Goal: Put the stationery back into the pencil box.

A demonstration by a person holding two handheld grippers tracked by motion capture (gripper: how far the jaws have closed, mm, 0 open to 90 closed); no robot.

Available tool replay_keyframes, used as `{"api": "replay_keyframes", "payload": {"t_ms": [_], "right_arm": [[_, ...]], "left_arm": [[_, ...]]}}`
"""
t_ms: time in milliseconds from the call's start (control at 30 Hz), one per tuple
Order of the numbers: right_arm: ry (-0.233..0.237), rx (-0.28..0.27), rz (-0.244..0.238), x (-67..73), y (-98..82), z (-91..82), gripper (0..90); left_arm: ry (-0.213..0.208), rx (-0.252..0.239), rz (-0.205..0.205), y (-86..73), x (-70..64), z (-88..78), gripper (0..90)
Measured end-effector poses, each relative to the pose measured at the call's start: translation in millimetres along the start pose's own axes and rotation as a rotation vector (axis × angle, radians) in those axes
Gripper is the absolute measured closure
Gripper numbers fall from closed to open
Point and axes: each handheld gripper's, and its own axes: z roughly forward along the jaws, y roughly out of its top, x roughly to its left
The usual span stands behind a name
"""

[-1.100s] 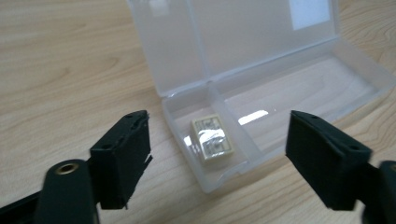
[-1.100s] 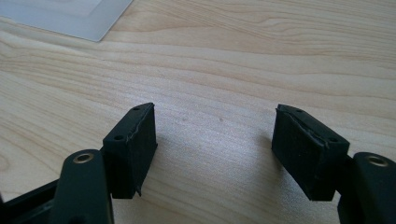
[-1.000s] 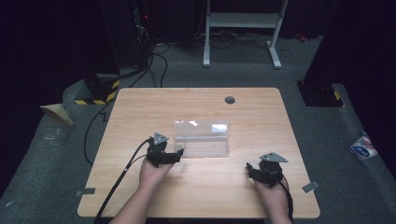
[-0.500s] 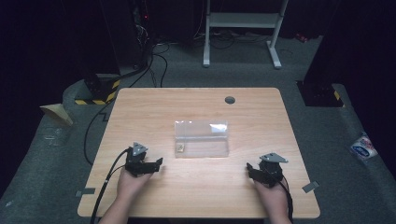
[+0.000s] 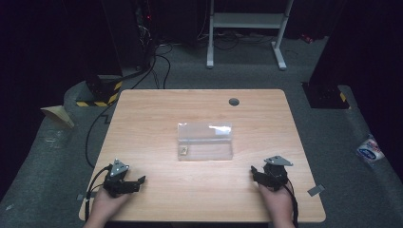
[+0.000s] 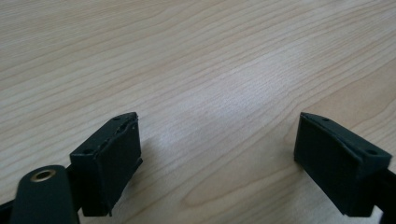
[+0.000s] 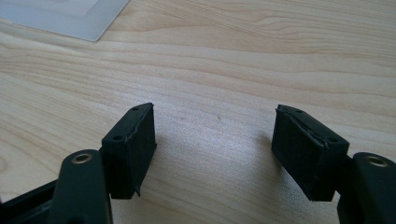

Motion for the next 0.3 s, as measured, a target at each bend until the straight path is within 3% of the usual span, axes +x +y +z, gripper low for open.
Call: {"api": "replay_keyframes", "payload": {"t_ms": [200, 300], "right_arm": [[0.000, 0.005, 0.010, -0.2, 0.3, 0.5, 27.2], [0.000, 0.006, 0.011, -0.4, 0.3, 0.6, 27.1]], "left_arm": [[0.014, 0.006, 0.006, 0.8, -2.3, 1.0, 14.5], [0.001, 0.006, 0.017, 1.0, -3.0, 1.1, 15.4]]}}
